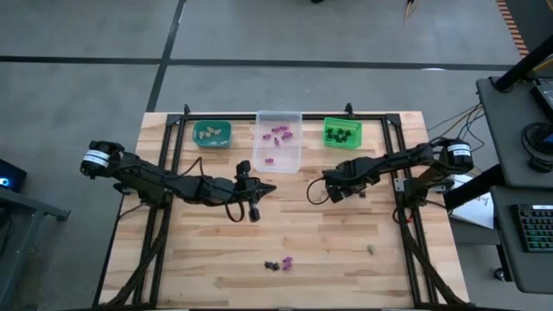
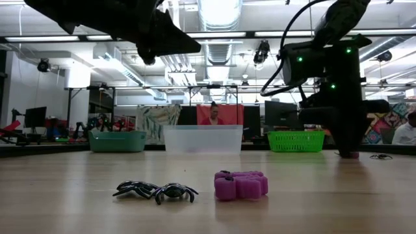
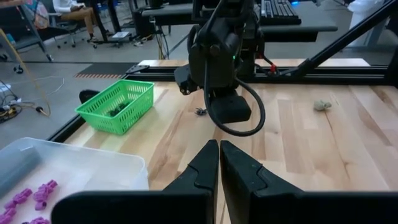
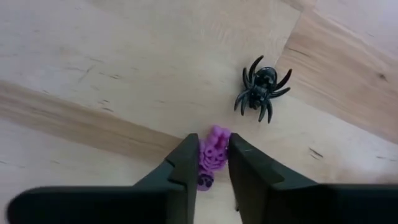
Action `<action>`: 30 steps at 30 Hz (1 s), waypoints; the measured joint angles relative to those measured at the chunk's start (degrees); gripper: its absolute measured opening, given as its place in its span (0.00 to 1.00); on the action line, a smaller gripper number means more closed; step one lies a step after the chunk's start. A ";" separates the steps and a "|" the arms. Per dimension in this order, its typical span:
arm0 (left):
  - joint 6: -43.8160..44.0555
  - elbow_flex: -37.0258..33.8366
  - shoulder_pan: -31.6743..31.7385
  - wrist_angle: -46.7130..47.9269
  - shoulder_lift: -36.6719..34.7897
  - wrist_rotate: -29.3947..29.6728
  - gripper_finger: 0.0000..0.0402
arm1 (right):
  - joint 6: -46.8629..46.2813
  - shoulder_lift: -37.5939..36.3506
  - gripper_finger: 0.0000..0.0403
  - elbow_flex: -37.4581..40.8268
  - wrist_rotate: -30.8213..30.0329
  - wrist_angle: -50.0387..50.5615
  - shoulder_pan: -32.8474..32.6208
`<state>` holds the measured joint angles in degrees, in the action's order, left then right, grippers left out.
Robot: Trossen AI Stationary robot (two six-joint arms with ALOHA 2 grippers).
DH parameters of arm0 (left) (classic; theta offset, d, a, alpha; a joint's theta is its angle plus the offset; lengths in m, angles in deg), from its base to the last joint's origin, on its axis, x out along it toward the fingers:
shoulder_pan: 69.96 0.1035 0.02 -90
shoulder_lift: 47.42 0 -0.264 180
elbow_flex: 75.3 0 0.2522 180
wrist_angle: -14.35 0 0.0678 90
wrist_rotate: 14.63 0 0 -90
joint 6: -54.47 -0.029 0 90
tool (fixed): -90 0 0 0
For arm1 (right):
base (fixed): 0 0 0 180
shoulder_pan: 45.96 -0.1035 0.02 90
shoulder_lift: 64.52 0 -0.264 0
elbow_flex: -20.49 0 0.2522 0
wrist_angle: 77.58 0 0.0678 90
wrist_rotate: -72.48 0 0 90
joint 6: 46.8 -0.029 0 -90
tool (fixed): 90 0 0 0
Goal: Sort Halloween decoration
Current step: Put the violet skeleton toy into the transparent bin
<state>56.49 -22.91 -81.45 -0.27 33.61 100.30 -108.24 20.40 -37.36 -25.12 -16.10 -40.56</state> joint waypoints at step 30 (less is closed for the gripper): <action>0.32 -0.11 -2.31 -2.24 -0.48 0.02 0.00 | 23.01 -16.32 0.03 -3.43 -0.16 -12.75 -2.21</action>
<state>56.81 -23.02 -83.75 -2.51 33.13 100.32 -85.23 4.09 -40.79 -25.28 -28.85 -42.76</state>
